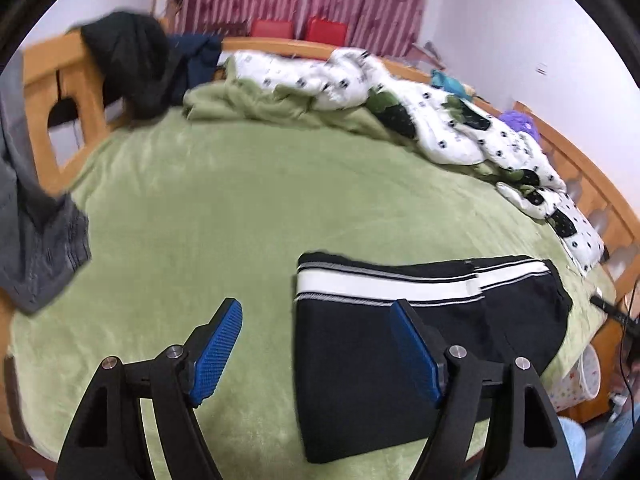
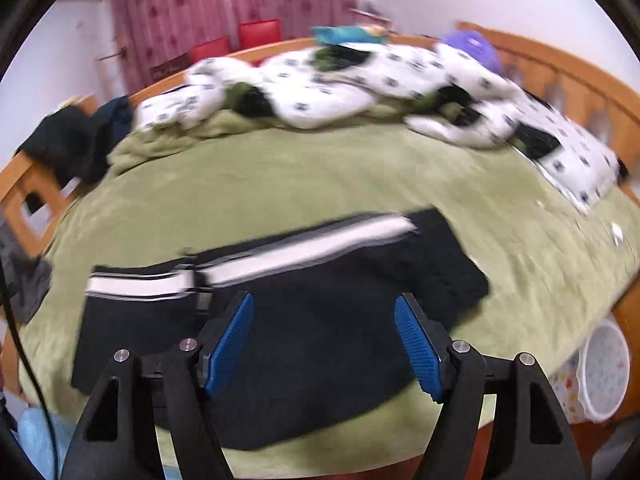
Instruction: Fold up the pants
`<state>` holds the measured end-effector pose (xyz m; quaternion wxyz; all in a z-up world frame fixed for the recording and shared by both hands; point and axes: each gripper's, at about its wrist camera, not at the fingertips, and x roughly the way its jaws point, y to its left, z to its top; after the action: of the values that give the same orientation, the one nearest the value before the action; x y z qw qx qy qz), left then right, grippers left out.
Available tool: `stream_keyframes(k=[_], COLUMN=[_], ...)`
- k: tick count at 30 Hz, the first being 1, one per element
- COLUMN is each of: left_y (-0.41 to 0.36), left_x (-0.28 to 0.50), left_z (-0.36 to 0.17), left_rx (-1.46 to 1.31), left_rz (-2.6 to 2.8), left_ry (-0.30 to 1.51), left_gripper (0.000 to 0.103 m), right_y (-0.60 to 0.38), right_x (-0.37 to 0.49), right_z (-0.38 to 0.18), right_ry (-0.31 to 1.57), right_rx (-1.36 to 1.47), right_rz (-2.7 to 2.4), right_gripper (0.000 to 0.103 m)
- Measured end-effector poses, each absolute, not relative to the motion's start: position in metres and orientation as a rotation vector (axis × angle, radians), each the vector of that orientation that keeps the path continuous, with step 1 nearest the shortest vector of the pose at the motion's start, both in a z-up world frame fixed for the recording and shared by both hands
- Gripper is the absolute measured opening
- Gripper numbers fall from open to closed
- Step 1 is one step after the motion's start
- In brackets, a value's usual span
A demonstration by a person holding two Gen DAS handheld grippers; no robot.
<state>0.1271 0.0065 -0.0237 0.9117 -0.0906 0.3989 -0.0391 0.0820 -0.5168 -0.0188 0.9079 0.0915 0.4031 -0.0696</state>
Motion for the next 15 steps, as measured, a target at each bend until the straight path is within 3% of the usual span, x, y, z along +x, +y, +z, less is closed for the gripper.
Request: stream_keyframes(k=[7, 15], left_y=[0.013, 0.007], left_x=[0.157, 0.208], left_z=[-0.114, -0.181], left_rx=[-0.326, -0.451], left_rz=[-0.194, -0.317], left_ry=[0.925, 1.074], left_gripper=[0.074, 0.073], right_y=[-0.585, -0.601], right_x=[0.099, 0.138], right_z=[-0.122, -0.168], right_ry=[0.905, 0.852], right_rx=[0.416, 0.569], right_rz=[-0.22, -0.202], right_gripper=[0.071, 0.071])
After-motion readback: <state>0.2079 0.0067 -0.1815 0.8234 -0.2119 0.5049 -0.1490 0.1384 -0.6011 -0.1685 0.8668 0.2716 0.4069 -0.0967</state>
